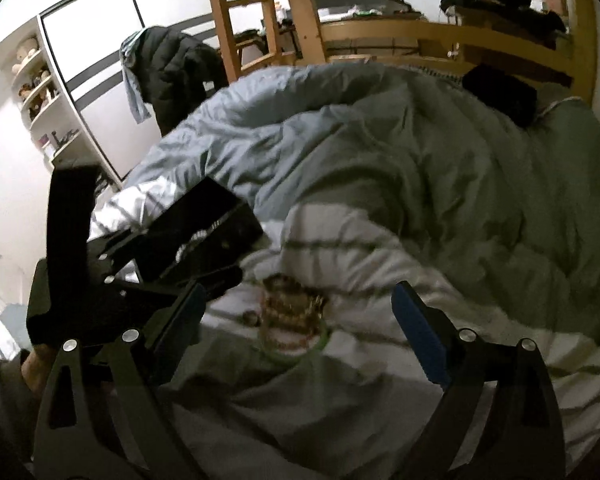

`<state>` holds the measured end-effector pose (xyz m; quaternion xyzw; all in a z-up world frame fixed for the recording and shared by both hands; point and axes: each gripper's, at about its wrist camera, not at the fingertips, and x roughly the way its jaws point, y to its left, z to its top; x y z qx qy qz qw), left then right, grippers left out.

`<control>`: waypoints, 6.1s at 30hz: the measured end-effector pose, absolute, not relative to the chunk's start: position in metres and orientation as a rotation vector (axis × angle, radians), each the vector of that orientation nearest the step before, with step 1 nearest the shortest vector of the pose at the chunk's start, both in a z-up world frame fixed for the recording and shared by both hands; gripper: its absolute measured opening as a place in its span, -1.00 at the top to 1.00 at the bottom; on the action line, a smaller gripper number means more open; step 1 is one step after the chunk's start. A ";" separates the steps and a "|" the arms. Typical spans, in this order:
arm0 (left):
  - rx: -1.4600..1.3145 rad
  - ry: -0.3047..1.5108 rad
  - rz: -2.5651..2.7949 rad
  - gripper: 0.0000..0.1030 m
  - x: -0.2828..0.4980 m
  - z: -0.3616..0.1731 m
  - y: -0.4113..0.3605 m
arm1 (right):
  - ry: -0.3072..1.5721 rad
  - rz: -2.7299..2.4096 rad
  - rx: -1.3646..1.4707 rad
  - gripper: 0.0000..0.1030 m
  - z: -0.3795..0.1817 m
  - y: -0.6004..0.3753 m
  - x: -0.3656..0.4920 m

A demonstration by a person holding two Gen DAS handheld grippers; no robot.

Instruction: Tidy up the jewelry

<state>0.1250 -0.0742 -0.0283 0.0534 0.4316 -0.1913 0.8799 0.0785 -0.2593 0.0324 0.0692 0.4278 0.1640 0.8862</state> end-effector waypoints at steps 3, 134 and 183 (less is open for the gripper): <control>0.164 0.915 -0.406 -0.70 0.128 -0.043 -0.087 | 0.909 0.352 0.160 -0.81 0.017 -0.260 0.077; 0.022 0.849 -0.379 0.81 0.111 0.045 0.001 | 0.728 0.314 0.128 0.76 0.096 -0.213 0.105; 0.003 0.831 -0.311 0.81 0.119 0.052 0.044 | 0.870 0.480 0.126 0.82 0.051 -0.172 0.130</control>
